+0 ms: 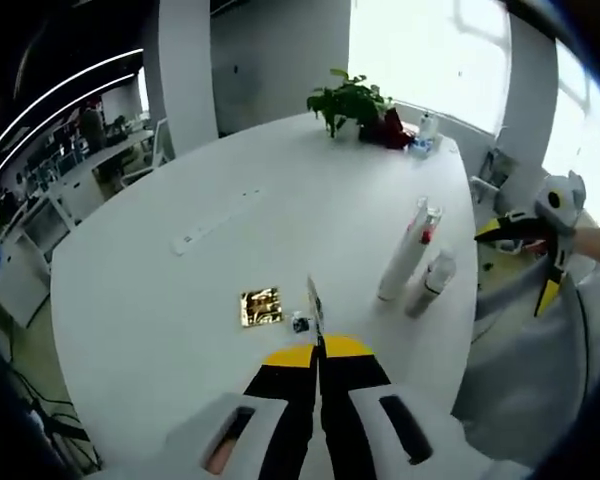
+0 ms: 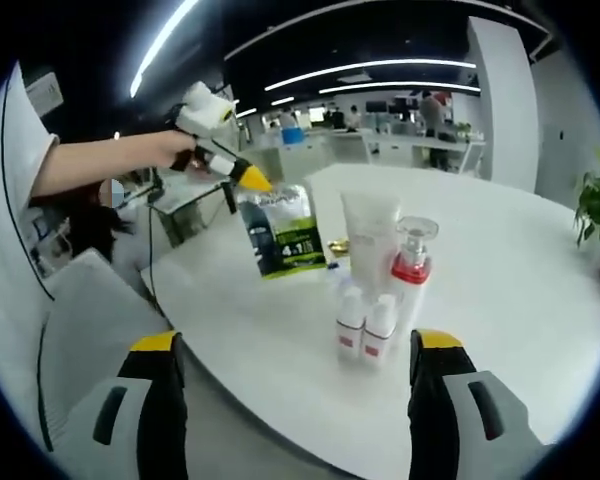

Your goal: Arrange the skincare products in the storage area until every visible bottle or jar stands upright without overlapping.

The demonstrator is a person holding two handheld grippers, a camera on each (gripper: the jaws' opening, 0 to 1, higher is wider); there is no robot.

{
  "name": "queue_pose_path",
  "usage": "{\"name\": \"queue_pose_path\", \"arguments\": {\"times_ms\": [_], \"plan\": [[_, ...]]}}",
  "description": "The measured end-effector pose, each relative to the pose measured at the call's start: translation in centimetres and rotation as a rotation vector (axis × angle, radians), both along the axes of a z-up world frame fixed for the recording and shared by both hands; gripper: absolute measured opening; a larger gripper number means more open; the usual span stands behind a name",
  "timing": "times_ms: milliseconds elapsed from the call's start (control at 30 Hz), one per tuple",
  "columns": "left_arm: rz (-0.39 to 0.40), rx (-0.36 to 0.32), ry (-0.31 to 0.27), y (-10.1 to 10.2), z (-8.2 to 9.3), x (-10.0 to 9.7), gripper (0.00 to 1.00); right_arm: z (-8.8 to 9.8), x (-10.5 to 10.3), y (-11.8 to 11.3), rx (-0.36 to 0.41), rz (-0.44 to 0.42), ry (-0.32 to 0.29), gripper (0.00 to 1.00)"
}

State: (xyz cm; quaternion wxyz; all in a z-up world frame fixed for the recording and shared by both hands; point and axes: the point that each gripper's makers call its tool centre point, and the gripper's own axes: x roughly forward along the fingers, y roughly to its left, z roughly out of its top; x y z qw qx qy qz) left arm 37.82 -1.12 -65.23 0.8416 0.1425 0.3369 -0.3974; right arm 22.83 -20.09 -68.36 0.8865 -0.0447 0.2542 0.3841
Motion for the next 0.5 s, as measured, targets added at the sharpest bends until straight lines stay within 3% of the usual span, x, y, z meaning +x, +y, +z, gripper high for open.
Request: {"name": "queue_pose_path", "arguments": {"times_ms": [267,500], "plan": [[-0.047,-0.004,-0.004,-0.5,1.7,-3.2,0.03,0.7,-0.3,0.7,0.016,0.055,-0.021,0.93],[-0.075,-0.064,0.047,-1.5,2.6,-6.2,0.03,1.5,-0.4,2.4,0.035,0.126,-0.043,0.90]]}}
